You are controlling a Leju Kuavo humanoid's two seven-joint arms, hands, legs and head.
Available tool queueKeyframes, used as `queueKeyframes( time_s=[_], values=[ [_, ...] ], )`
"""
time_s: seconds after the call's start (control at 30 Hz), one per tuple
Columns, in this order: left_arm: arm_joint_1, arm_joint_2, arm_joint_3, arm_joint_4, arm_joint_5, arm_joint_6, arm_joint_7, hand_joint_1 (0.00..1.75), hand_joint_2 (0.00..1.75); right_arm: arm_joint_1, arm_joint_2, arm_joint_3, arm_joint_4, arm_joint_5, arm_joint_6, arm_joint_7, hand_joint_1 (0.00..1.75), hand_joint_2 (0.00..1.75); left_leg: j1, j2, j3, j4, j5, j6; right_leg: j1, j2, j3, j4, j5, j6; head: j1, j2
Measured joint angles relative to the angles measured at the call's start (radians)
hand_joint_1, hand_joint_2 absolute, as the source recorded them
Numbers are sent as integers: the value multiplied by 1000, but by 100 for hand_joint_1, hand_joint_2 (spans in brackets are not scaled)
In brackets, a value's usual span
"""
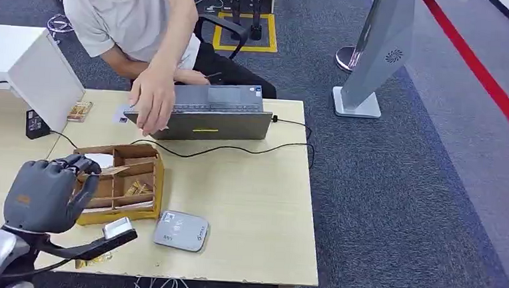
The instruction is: Pass the card to the sensor for recognition and then transmit it.
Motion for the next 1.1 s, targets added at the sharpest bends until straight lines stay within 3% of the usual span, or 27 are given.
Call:
queueKeyframes(
  time_s=[0.13,0.27,0.43,0.63,0.77,1.03,1.07,1.1],
  values=[
    [-22,0,-6,-3,-33,22,27,175,175,0,0,0,0,10,1,-3,0,175,0,0,0,0,0,0,0,0,-2,0,0,0,0,0],
    [-138,-60,-6,10,-141,116,70,175,175,-6,0,7,0,57,10,-19,0,175,0,-3,0,0,1,1,0,-3,0,0,1,1,0,0],
    [-322,-132,9,166,-244,210,84,175,175,-21,0,35,0,94,37,-33,0,175,0,-3,-1,0,5,2,0,-3,0,0,5,1,-1,0],
    [-483,-188,37,398,-314,206,97,175,175,-31,0,55,-1,108,54,-33,0,175,0,-2,-1,0,7,2,0,-2,0,0,6,1,-1,0],
    [-541,-212,43,523,-328,204,106,175,175,-34,0,60,-1,108,59,-27,0,175,-1,-2,-1,0,8,3,0,-2,0,0,7,1,-1,0],
    [-564,-243,45,627,-334,209,108,175,175,-35,0,60,-1,107,60,-19,0,175,-1,-2,-1,0,8,3,0,-2,0,0,7,1,-1,0],
    [-565,-246,46,633,-334,209,108,0,175,-35,0,60,0,107,60,-18,0,175,-1,-2,-1,0,8,3,0,-2,0,0,7,1,-2,0],
    [-567,-248,46,638,-334,209,108,0,175,-35,0,60,0,107,60,-18,0,175,-1,-2,-1,0,8,3,0,-2,0,0,7,1,-2,0]
  ],
)
